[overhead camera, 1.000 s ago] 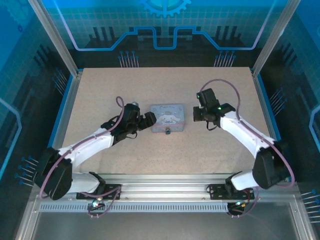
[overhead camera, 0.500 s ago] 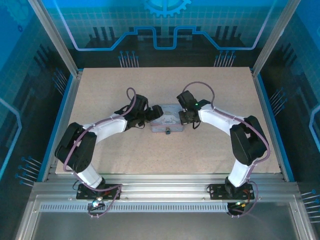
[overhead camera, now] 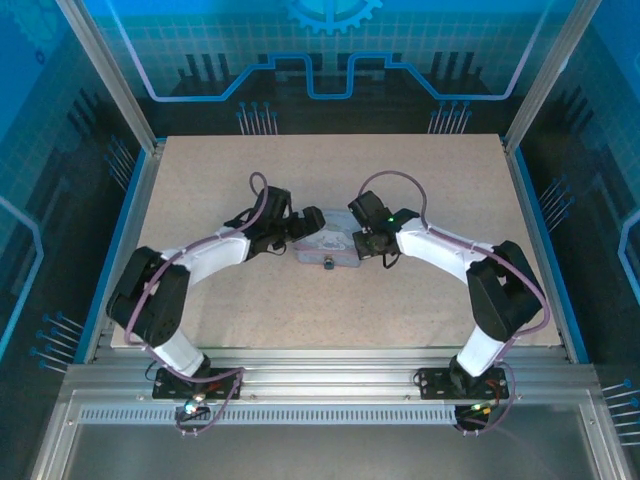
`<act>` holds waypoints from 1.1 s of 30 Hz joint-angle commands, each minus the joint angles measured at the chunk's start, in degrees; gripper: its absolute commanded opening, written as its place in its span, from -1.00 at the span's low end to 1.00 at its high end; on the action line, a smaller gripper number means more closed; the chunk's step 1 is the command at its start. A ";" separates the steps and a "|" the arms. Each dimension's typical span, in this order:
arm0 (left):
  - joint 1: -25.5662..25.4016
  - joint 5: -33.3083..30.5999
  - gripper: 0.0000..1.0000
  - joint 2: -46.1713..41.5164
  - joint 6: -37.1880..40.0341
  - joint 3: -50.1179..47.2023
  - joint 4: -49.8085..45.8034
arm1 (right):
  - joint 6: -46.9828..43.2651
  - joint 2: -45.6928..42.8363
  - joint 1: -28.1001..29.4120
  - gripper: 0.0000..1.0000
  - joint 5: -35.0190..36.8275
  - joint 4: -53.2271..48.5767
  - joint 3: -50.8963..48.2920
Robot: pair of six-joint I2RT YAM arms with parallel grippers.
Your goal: Unlock a padlock with a key
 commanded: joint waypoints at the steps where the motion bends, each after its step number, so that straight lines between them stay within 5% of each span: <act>1: 0.36 0.59 0.98 -7.41 1.71 -3.30 -0.19 | -0.24 -1.84 -1.14 -1.00 1.17 -1.40 -0.12; 11: -3.69 0.27 0.98 -25.04 0.89 -16.27 -1.34 | -2.20 -0.09 -5.20 -1.00 1.93 -1.32 3.90; 18: -10.14 -3.51 0.98 -29.72 -2.09 -28.76 12.67 | -2.49 4.86 -5.76 -1.00 2.33 -1.51 8.33; 25: -16.64 -11.80 0.98 -21.53 0.91 -35.29 33.61 | -2.03 7.35 -5.72 -1.00 1.76 -0.88 9.41; 33: -18.85 -11.19 0.98 -2.52 5.92 -31.12 50.77 | -2.21 8.65 -5.21 -1.00 1.25 -0.64 10.42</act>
